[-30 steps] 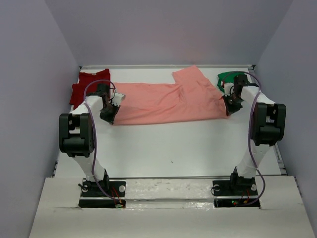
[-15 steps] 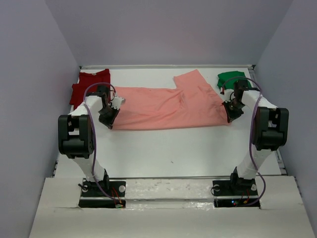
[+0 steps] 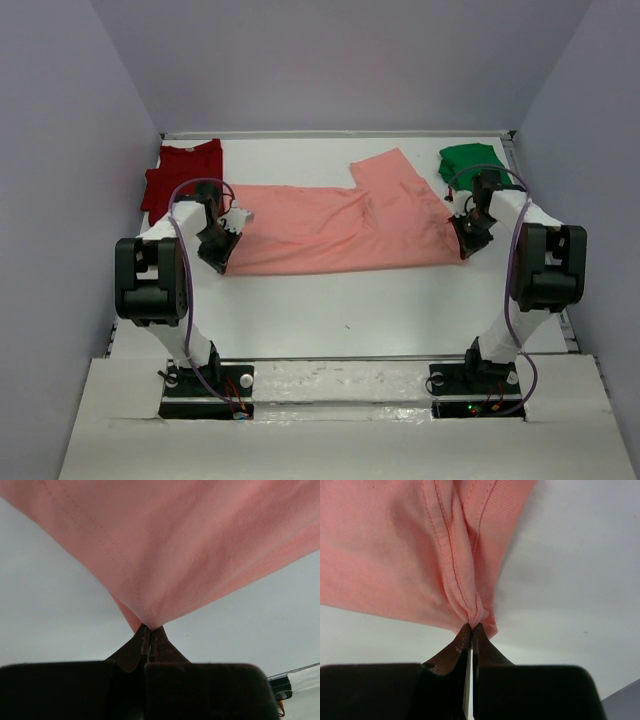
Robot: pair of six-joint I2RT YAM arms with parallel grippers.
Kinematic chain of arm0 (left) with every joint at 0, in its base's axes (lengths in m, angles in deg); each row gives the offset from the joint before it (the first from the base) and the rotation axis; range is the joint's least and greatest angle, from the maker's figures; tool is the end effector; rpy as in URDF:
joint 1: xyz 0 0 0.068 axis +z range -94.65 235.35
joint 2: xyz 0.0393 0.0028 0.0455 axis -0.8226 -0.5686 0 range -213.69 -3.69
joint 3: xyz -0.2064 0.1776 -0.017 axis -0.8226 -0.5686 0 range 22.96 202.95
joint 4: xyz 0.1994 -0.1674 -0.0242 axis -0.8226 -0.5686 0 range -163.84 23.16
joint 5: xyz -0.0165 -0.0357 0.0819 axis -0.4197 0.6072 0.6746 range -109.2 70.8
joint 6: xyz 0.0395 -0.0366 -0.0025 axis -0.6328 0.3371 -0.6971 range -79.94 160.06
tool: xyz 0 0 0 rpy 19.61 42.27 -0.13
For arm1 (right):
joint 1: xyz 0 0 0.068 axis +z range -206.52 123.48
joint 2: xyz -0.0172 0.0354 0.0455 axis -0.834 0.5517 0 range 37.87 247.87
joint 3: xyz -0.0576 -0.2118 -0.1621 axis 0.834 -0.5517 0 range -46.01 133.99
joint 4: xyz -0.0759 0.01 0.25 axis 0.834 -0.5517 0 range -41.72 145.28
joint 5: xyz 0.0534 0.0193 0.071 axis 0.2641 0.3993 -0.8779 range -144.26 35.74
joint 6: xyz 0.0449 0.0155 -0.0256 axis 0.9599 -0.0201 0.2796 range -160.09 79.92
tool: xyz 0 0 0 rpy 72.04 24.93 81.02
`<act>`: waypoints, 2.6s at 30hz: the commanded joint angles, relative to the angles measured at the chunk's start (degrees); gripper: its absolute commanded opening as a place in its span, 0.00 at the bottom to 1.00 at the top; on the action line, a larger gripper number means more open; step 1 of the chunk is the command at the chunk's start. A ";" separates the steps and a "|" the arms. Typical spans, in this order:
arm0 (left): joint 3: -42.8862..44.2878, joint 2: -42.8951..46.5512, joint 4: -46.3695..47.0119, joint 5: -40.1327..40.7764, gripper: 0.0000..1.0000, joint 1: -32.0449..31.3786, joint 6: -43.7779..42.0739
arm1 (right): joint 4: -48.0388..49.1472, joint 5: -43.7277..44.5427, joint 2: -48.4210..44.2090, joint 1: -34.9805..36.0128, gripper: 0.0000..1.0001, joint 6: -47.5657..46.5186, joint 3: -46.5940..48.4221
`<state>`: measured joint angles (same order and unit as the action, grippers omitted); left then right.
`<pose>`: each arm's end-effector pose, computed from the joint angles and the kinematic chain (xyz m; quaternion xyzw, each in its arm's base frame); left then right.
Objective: Fold and stack the t-shirts
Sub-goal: Fold the flattened tshirt in 1/3 of the way, then grap the side of the flattened tshirt furthest away from the robot with both arms
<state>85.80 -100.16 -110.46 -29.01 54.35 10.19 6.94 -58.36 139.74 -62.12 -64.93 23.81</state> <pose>0.3109 -0.0114 0.1838 0.2727 0.9519 -0.0547 0.1283 0.3308 -0.0299 0.1848 -0.1694 0.9813 0.0124 0.0902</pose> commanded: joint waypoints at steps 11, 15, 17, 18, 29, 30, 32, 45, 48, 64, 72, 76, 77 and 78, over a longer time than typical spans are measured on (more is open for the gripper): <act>-7.04 5.06 -0.86 1.01 0.00 0.20 -0.89 | -2.20 -1.44 -7.03 -0.63 0.00 -0.91 -6.36; -7.83 4.53 0.02 1.89 0.34 0.20 -0.19 | -2.29 -1.35 -6.50 -0.63 0.17 -0.47 -6.36; -7.31 5.14 0.02 2.33 0.72 0.20 -0.37 | -2.55 -1.35 -6.50 -0.63 0.31 -0.30 -5.67; -6.87 5.67 -0.24 2.51 0.84 0.20 -0.54 | -2.81 -1.26 -6.50 -0.63 0.37 -0.30 -5.14; 7.53 3.92 -7.35 9.19 0.99 0.38 -1.24 | -9.49 -0.56 -4.31 -0.63 0.77 -1.00 9.25; 11.47 3.92 -8.14 9.19 0.99 0.55 -1.59 | -9.76 -0.04 -4.04 -0.63 0.78 -1.09 10.67; 16.05 3.74 -9.29 8.75 0.99 0.56 -1.68 | -10.37 -0.03 -3.52 -0.63 0.78 -1.18 14.03; 20.11 -4.14 10.74 -17.43 0.99 2.93 -0.37 | -7.21 -15.23 20.01 -0.63 0.60 4.80 40.73; 23.36 -8.73 11.18 -21.75 0.99 2.93 -1.51 | -7.74 -16.99 22.94 -0.63 0.60 4.45 43.99; 39.18 -23.77 10.13 -19.47 0.99 2.84 -5.03 | -7.83 -18.23 24.43 -0.11 0.60 2.25 42.59; 44.29 -27.89 7.06 -15.95 0.99 2.93 -5.46 | -8.00 -18.14 25.14 0.42 0.59 2.78 43.11; 43.76 -28.51 7.75 -15.25 0.99 3.02 -5.90 | -8.18 -18.58 24.79 0.42 0.59 2.78 43.47; 43.94 -28.69 8.02 -15.16 0.99 3.02 -5.64 | -8.26 -18.40 24.70 0.42 0.59 2.69 43.47; 44.37 -29.47 7.76 -15.16 0.99 3.02 -5.64 | -8.35 -18.23 24.70 0.42 0.59 2.69 43.47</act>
<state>128.25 -129.03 -101.08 -44.72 57.30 5.32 -1.10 -75.76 165.70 -62.06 -61.95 65.93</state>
